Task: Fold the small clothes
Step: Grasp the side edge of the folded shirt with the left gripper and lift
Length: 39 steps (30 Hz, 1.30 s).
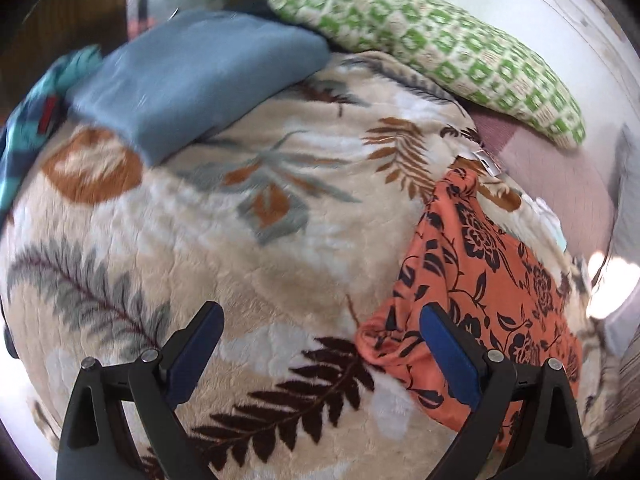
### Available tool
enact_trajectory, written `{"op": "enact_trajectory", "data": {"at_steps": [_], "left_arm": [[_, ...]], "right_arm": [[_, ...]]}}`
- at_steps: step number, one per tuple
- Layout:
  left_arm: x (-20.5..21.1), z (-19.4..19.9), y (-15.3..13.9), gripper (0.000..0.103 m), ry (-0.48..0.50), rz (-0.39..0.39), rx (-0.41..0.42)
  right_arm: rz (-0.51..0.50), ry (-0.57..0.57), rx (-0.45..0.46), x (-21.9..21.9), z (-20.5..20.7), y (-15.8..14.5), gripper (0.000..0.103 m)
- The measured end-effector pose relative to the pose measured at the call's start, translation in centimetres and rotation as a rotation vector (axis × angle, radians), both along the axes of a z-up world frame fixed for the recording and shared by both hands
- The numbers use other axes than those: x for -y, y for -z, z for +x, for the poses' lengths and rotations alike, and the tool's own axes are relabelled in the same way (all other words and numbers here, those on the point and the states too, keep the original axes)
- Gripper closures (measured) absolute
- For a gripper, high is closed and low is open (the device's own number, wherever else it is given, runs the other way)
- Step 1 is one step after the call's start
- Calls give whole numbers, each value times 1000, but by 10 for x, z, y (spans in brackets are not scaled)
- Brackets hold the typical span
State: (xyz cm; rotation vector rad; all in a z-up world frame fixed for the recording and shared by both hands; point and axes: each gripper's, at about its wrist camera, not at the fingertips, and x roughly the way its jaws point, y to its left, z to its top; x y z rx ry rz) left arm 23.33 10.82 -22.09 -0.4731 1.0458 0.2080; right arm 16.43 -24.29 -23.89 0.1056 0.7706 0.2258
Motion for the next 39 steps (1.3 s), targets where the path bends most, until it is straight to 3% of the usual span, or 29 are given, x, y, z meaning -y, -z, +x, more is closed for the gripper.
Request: {"op": "enact_trajectory", "data": {"at_steps": [4,9,13,16,19,21,22,23,24,25,28,32,34,36,37,38,39], "left_arm": [[7,-9,12,4,5,-93,-39],[37,-16,38,4,59,-214,-121],[60,-4,38,4,103,-158,-83],[58,5,42,4,56,-99,-76],[48,11,45,5,22,-130,-70],[41,8,43,12,16,-156,-32],[39,8,43,26,10,-160,-16],[38,8,42,48,10,-168,9],[37,9,42,56,28,-206,31],[38,11,43,59,42,-234,29],[42,13,43,60,48,-222,42],[45,18,49,34,53,-279,47],[51,20,46,31,78,-255,50],[55,21,46,31,102,-214,49],[56,21,46,40,98,-207,53],[55,22,48,58,90,-203,52],[53,23,49,61,89,-211,54]], "right_arm": [[42,11,39,8,-19,-18,85],[62,55,23,23,-25,-21,85],[82,89,-10,37,-22,-12,85],[78,89,-16,42,-20,-9,85],[84,84,-20,42,-17,-7,85],[77,77,-20,40,-15,-6,85],[72,74,-21,39,-14,-6,85],[67,71,-23,38,-13,-5,85],[61,73,-28,37,-12,-3,85],[56,78,-36,37,-11,-1,85],[70,88,-49,40,-8,4,85],[90,118,-65,48,-5,11,85],[102,128,-75,51,-3,14,85],[106,131,-81,52,-1,16,85],[106,130,-82,52,0,17,85],[104,129,-81,52,0,17,85],[102,129,-79,52,-1,17,85]]}}
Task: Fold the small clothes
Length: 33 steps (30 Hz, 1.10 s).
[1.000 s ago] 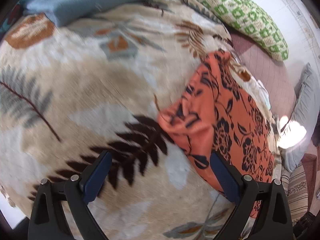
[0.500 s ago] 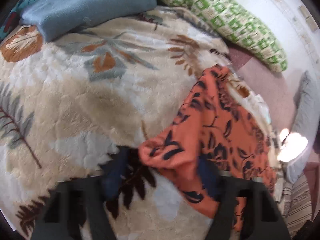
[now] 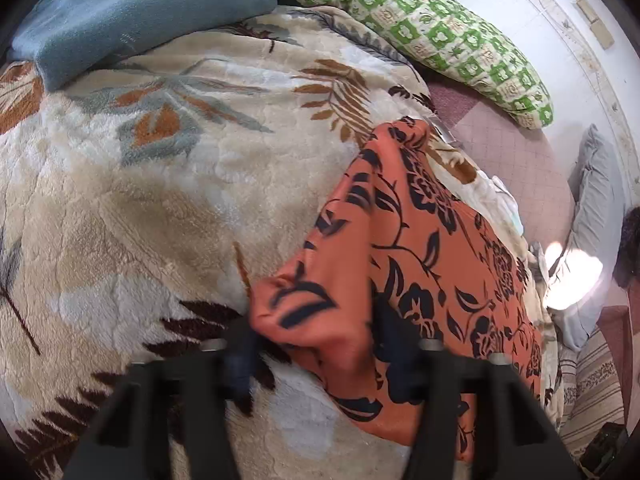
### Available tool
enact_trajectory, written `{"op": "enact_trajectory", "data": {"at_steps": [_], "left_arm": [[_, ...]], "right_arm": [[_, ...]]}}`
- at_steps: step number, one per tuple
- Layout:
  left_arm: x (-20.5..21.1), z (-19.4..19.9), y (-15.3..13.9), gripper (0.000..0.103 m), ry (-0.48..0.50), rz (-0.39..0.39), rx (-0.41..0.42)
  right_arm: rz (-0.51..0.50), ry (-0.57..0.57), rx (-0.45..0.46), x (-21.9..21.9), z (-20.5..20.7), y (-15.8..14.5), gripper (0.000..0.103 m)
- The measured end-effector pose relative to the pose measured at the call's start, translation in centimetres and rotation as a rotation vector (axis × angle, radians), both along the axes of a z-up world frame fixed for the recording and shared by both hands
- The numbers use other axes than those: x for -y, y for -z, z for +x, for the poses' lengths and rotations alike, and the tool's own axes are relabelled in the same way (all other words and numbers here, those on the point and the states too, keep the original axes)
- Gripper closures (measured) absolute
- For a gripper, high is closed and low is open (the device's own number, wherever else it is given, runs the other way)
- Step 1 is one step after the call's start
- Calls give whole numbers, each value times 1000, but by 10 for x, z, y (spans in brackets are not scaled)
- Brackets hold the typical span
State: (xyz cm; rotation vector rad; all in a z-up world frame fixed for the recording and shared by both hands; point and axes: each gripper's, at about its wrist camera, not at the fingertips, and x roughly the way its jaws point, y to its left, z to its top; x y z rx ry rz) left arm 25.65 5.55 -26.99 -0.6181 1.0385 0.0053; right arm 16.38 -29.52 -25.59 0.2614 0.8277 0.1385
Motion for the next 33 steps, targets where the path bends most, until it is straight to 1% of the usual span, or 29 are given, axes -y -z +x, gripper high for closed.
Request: {"op": "enact_trajectory", "data": {"at_steps": [2,4,7,8,12,15,16,18,20,23,26,28,30,31,33], "left_arm": [[-3,2,2,73,-4,-34,9],[0,3,-2,78,14,-39,31],[9,1,-17,80,53,-10,85],[12,0,-24,81,73,-3,115],[37,-12,-66,81,176,64,244],[72,-20,-98,81,263,151,323],[85,-22,-107,82,294,166,347],[114,-27,-125,82,358,184,386],[149,-32,-140,82,424,212,408],[208,-39,-152,82,525,215,425],[281,-51,-150,82,643,227,437],[334,-63,-138,82,727,233,443],[378,-72,-115,82,799,247,423],[399,-74,-97,82,829,273,393],[418,-82,-63,81,861,328,338]], "right_arm": [[-2,3,3,1,0,0,85],[3,10,4,4,-1,1,85],[24,24,-7,10,0,6,85],[36,26,-12,12,0,9,85],[94,56,-36,23,3,21,85],[147,96,-33,40,5,23,85],[164,114,-32,47,5,23,85],[221,147,-17,64,5,21,85],[281,185,-3,83,4,22,85],[432,229,-5,117,1,31,85],[535,309,11,156,-6,35,85],[587,379,45,190,-15,35,86],[603,456,72,223,-26,36,86],[607,495,84,239,-33,38,86],[639,552,97,266,-45,45,84]]}}
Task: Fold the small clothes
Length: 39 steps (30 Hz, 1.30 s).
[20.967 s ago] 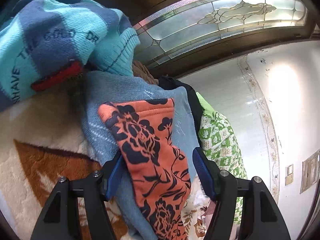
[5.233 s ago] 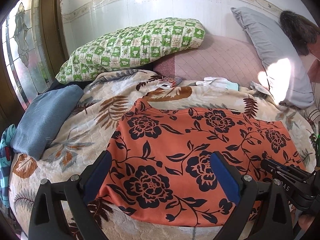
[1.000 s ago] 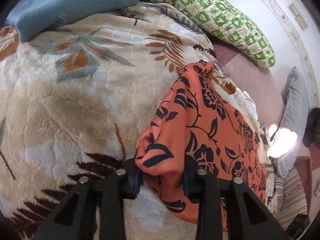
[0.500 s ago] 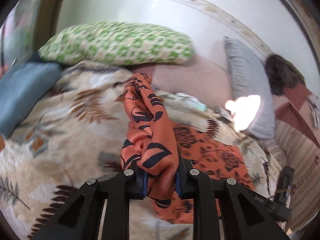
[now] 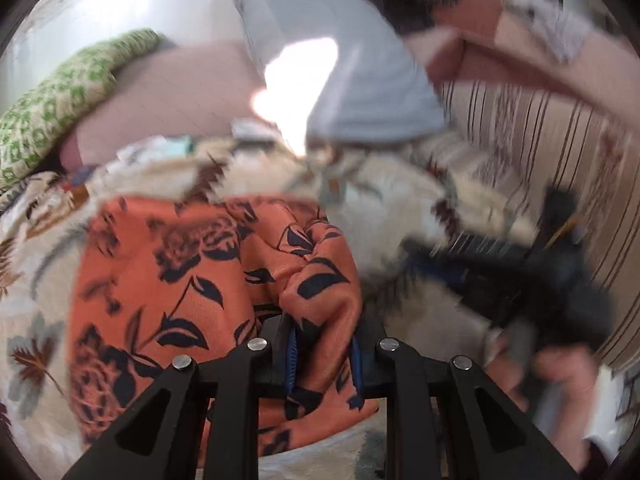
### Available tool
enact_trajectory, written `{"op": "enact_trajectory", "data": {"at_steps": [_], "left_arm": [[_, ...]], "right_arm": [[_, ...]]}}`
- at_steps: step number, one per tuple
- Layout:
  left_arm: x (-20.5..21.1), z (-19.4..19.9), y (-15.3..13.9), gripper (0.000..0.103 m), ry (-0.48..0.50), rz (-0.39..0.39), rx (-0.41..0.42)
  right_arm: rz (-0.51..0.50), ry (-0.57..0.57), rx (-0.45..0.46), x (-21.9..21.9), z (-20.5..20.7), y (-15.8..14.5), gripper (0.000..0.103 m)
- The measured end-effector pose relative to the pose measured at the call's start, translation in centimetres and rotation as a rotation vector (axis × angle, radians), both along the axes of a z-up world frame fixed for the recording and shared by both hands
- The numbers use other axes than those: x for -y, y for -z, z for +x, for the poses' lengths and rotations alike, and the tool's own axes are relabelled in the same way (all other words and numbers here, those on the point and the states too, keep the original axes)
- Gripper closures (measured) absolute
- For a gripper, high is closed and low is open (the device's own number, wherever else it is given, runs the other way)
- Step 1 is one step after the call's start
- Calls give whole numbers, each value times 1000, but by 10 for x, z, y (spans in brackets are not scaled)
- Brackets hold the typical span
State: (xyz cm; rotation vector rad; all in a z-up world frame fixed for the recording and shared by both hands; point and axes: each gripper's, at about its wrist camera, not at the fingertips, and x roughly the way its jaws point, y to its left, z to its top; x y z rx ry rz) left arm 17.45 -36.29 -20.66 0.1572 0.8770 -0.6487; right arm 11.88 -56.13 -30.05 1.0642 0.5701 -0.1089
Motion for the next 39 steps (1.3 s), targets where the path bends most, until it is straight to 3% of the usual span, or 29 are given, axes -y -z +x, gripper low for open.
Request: {"op": "enact_trajectory", "data": {"at_steps": [3,7,8,10,11,12,14,18,21,26,29,32,34,35,36,39], "left_arm": [[-1,-8,23,75,20,37,-13],[-14,-28,-11,42,121,11,50],[-20,-31,-22,38,128,2,69],[-37,-35,-42,37,130,-23,106],[-48,-33,-49,37,118,-33,116],[-60,-30,-54,36,93,-36,126],[-87,-16,-56,32,22,-22,129],[-139,15,-38,32,-136,19,108],[-160,28,-16,32,-184,18,72],[-156,35,18,32,-142,130,24],[-162,36,25,32,-134,114,-21],[-163,36,30,31,-113,122,-44],[-165,36,32,30,-104,125,-55],[-166,37,33,30,-101,123,-60],[-168,38,34,30,-100,116,-67],[-171,40,34,30,-92,99,-89]], "right_arm": [[64,18,-11,25,-7,12,84],[65,-34,-18,30,0,12,83],[55,-51,-18,27,2,10,83],[39,-88,-23,20,4,9,82],[38,-110,-24,17,9,8,72],[33,-132,-25,11,10,7,55],[8,-153,-10,-1,12,1,36],[-95,-208,44,-19,18,-25,36],[-160,-264,45,-34,27,-42,36],[-170,-316,35,-56,44,-50,36],[-191,-331,-14,-69,62,-42,36],[-139,-324,-46,-72,87,-27,36],[-96,-324,-83,-75,106,-13,41],[-94,-334,-109,-80,114,-7,67],[-125,-339,-141,-86,118,-4,82],[-225,-319,-104,-95,111,-25,93]]}}
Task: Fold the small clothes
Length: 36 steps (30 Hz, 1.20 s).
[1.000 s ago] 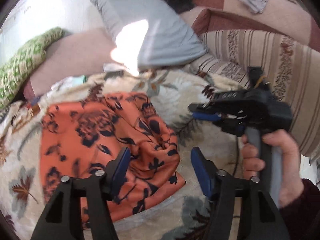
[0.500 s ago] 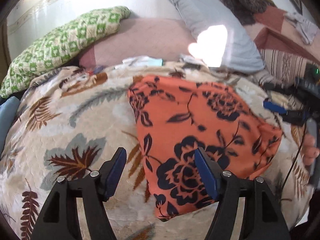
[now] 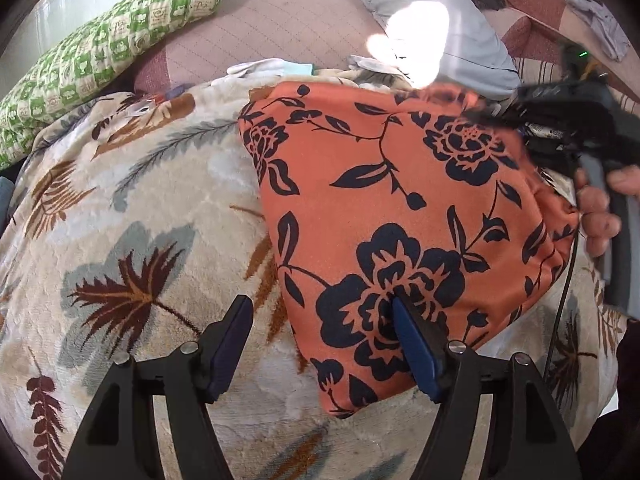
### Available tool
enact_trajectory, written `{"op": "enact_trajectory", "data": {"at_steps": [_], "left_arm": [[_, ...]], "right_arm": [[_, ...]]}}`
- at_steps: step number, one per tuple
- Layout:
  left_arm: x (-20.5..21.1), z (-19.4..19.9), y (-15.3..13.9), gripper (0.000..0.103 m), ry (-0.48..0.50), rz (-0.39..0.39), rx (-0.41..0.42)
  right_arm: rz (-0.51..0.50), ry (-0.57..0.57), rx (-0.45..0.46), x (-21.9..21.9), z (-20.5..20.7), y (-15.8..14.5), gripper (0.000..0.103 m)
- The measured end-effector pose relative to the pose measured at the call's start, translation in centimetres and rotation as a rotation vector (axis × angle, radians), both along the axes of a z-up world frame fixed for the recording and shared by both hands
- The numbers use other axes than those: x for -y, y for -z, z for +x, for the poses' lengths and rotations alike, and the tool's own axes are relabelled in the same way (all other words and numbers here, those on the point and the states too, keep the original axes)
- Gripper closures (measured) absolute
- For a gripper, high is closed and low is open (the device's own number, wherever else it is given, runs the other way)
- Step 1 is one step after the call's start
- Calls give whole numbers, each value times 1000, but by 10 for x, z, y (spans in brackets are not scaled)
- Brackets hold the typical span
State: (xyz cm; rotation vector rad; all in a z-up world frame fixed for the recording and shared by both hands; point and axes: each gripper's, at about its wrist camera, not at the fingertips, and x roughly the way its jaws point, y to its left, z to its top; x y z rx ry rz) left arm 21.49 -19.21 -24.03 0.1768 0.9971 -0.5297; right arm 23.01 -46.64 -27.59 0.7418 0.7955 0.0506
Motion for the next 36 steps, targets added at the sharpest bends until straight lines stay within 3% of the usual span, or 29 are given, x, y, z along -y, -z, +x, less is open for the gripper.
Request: {"op": "enact_trajectory", "data": {"at_steps": [3,5,11,14,17,20,24,26,27,28,30,36], "left_arm": [[-1,0,-1,30,8,-9,-9],[-3,0,-3,30,8,-19,-18],[-5,0,-1,30,26,3,-27],[-13,4,-10,31,25,-39,-28],[-22,8,-25,31,13,-88,9],[-26,10,-32,31,9,-132,17],[-8,3,-13,31,56,-26,11],[-3,2,1,30,70,37,-16],[-5,3,5,30,71,22,-44],[-9,5,6,30,63,5,-75],[-14,8,6,30,64,1,-93],[-13,3,4,30,92,31,-62]], "right_arm": [[-87,16,105,1,-18,-39,94],[-189,37,67,2,-23,-41,94],[-375,183,-201,36,-13,35,94],[-168,223,-138,58,-31,24,91],[-200,119,35,35,-50,-27,91],[-179,-81,94,-8,-67,-53,91],[-191,-257,14,-60,-73,-37,91],[-283,-244,-107,-66,-73,-10,94],[-303,-226,-166,-59,-73,7,100],[-265,-211,-199,-47,-76,23,103],[-115,-184,-182,-22,-85,32,103],[-115,-166,-241,-18,-119,33,103]]}}
